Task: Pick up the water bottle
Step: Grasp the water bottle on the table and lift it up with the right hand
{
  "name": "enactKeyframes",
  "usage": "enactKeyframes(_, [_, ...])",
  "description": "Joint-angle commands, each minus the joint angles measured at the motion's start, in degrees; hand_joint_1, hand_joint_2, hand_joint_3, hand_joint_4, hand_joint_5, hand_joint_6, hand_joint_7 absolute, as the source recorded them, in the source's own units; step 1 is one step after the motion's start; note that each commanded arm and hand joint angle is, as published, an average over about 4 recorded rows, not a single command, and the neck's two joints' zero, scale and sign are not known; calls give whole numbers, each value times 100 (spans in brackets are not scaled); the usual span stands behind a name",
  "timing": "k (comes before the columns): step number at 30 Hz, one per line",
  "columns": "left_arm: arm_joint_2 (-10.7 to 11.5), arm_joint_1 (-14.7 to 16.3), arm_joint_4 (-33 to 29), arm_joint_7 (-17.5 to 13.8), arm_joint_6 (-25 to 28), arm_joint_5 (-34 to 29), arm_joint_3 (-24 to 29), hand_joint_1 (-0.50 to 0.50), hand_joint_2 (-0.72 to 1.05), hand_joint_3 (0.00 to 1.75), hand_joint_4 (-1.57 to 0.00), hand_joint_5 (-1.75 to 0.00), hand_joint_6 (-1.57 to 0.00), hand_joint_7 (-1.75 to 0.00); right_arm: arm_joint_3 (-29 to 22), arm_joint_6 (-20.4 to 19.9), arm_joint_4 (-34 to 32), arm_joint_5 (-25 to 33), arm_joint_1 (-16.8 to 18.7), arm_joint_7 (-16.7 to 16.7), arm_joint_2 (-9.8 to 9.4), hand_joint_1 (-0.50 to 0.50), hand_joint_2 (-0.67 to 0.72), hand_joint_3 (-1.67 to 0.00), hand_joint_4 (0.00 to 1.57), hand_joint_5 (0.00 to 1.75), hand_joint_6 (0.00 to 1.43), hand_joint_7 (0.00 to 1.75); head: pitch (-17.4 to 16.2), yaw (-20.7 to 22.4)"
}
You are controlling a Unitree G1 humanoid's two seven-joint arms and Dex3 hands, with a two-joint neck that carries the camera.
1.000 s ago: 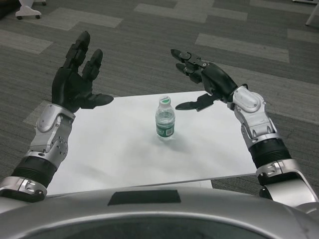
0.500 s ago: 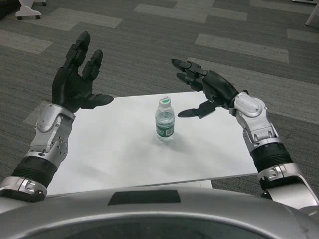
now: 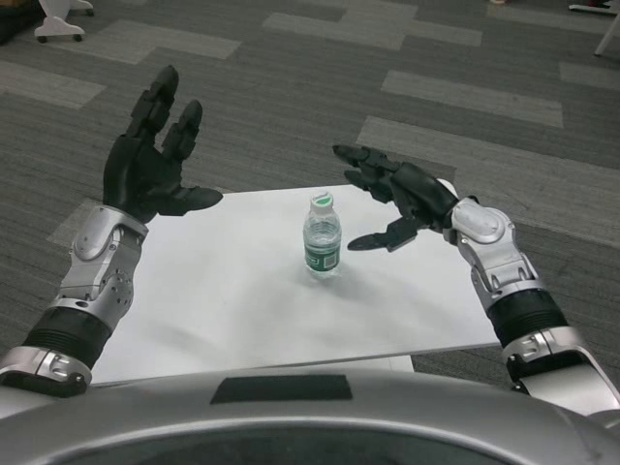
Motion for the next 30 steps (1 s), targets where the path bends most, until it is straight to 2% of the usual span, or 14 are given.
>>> enactKeyframes(1, [47,17,17,29,27,-4,16,-50,34,9,0,0,0,0,55,39,178,-4,-31,24,-15,-38,-45,-48,0,0,0,0,30,0])
enactKeyframes(14, [47,17,26,24,27,-7,16,-50,34,9,0,0,0,0,101,-16,670,-19,-44,-55,117,-38,-41,-48,1,0,0,0,105,-6])
enactKeyframes(18, [47,17,26,27,27,-11,16,-50,34,9,0,0,0,0,117,-44,765,-19,-64,-130,150,-38,-38,-28,1,0,0,0,137,-25])
enactKeyframes(22, [47,17,32,29,27,-11,16,-50,34,9,0,0,0,0,123,-71,881,-19,-86,-187,181,-38,-22,-8,3,0,0,7,164,-27])
enactKeyframes(23, [47,17,35,29,27,-11,16,-50,34,9,0,0,0,0,123,-73,899,-19,-93,-191,187,-39,-18,-8,3,0,1,7,171,-26])
enactKeyframes(28, [47,17,57,27,27,-11,16,-50,34,9,0,0,0,0,119,-86,993,-19,-119,-286,194,-46,23,0,2,0,2,7,192,-13])
enactKeyframes(30, [47,15,68,22,27,-13,16,-50,34,9,0,0,0,0,119,-88,1030,-19,-121,-323,200,-46,31,0,2,0,3,7,192,-13])
